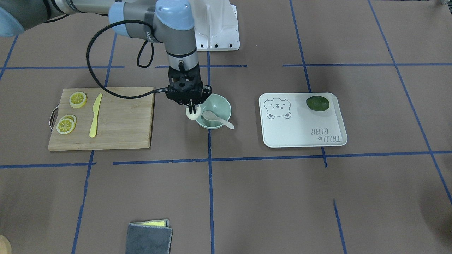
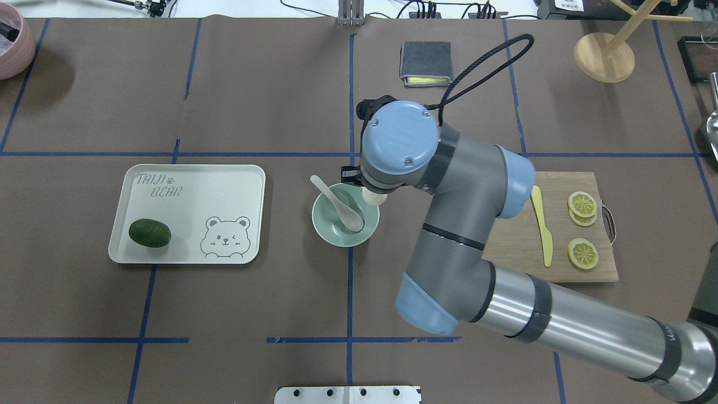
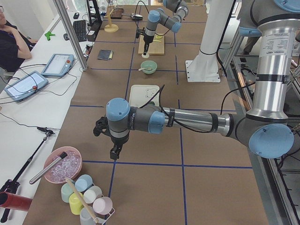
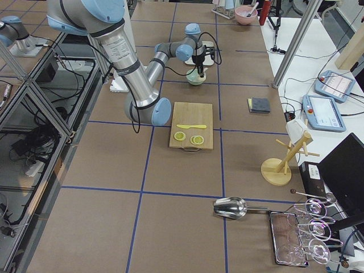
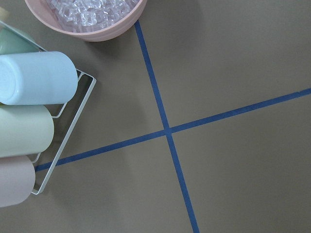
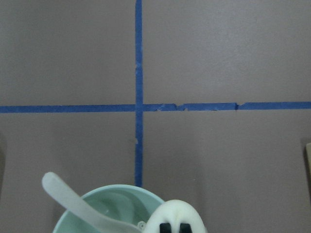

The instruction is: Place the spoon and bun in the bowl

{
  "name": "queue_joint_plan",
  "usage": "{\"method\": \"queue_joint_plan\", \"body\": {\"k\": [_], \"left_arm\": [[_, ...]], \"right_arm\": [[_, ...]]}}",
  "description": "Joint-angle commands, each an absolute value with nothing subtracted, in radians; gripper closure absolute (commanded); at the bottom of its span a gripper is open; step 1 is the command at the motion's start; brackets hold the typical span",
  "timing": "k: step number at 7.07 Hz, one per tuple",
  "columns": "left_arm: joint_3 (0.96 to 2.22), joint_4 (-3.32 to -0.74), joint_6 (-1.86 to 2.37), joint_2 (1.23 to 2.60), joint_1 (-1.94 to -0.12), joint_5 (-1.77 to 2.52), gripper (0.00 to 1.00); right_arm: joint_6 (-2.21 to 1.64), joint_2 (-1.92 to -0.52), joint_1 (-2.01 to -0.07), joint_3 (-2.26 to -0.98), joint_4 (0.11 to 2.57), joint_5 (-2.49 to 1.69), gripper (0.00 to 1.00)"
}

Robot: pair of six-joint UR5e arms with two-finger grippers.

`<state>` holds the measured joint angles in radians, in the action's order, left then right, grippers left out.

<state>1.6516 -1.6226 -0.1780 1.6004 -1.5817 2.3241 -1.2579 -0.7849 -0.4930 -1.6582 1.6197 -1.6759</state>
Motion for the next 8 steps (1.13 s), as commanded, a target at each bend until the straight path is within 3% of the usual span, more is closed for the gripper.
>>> {"method": "queue_joint_plan", "body": {"k": [1, 2, 5, 8], "left_arm": [[1.649, -1.624, -0.178, 1.601, -1.580, 2.325, 0.00], [1.651, -1.624, -0.178, 1.601, -1.580, 2.326, 0.00], [1.644, -1.620, -0.176, 1.603, -1.580, 2.324, 0.00], [1.649, -1.609, -0.172, 1.588, -1.580, 2.321, 0.00]], "right_arm": [[-1.296, -0.738, -0.448, -1.585, 1.618, -1.643, 0.59], [-1.298, -0.742, -0.436, -1.585, 1.620, -1.641, 0.01], [-1.226, -0.800, -0.535, -1.684, 1.621, -1.708, 0.00], [-0.740, -1.010, -0.899, -1.776, 1.614, -2.044, 0.00]]}}
